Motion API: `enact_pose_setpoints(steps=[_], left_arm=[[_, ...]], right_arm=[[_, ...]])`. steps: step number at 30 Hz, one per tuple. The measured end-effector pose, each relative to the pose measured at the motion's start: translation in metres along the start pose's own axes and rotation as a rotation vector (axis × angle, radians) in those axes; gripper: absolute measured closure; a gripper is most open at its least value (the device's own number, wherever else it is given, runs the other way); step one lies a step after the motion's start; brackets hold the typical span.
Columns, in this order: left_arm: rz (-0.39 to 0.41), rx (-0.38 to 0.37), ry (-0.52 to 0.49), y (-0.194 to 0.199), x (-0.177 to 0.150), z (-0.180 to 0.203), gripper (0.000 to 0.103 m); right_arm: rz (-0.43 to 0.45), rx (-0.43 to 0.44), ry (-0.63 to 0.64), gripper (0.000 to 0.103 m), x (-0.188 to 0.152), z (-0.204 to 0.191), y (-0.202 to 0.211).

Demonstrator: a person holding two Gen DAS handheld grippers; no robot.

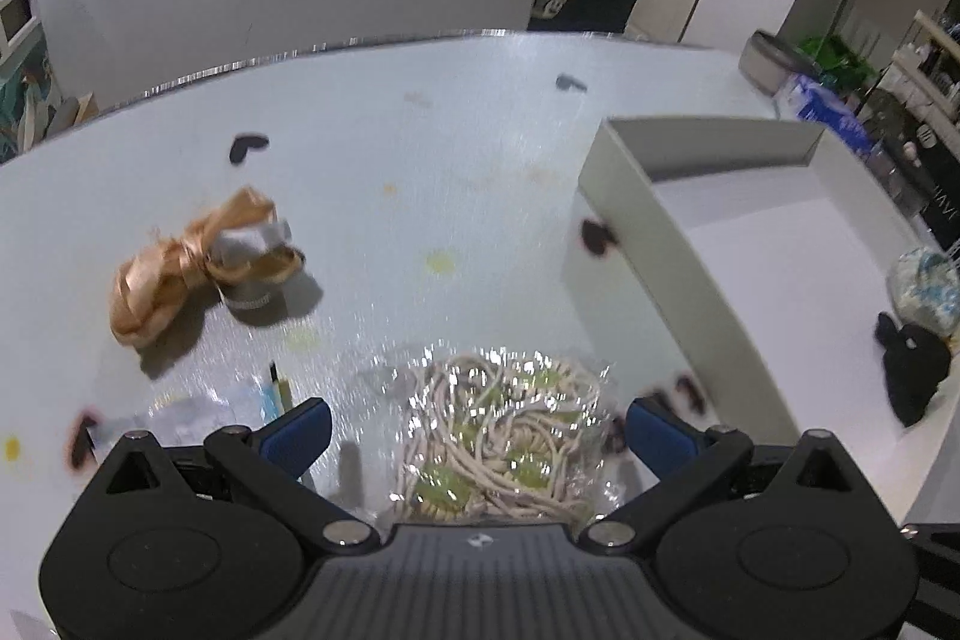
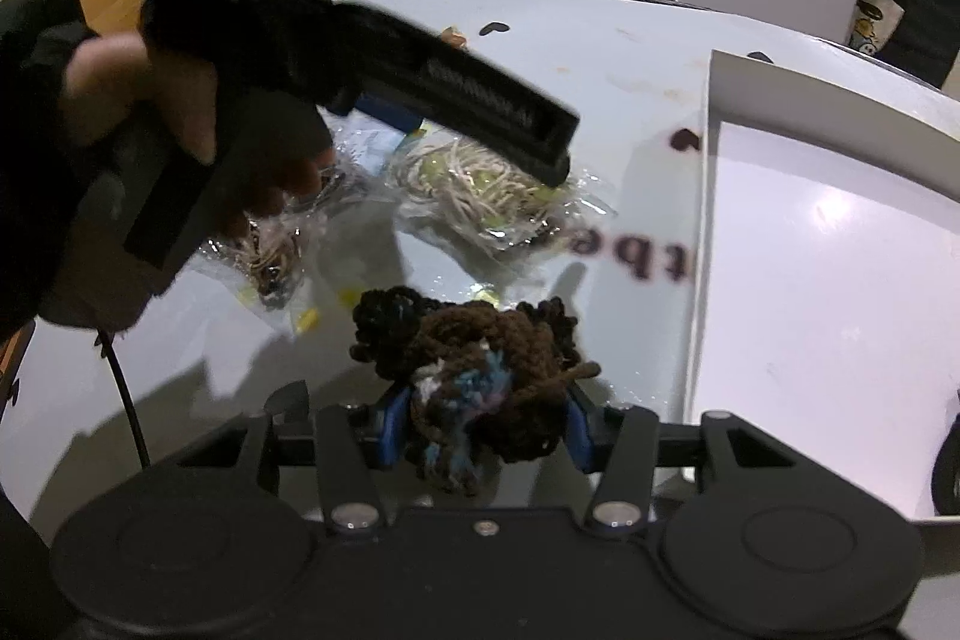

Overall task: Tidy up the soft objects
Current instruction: 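Close the left tool on the clear bag of white cord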

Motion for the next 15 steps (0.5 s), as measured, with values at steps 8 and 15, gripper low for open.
enact_pose_setpoints(steps=[8, 15], left_arm=[[-0.041, -0.005, 0.005, -0.010, -0.012, 0.008, 0.038], [-0.020, -0.023, 0.039, 0.000, -0.017, 0.003, 0.049]], right_arm=[[0.012, -0.013, -0.021, 0.052, -0.002, 0.003, 0.003], [0.026, -0.012, -0.021, 0.052, -0.003, 0.001, 0.008]])
Point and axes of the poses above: each gripper's, at about its wrist camera, not at the fingertips, and y roughly against the way its jaws point, z to its right, x to its top, the point moved 1 cm from there along -y, roughly the way its jaws point, and after that the axes turned 9 degrees about -y, right-handed, at the moved point
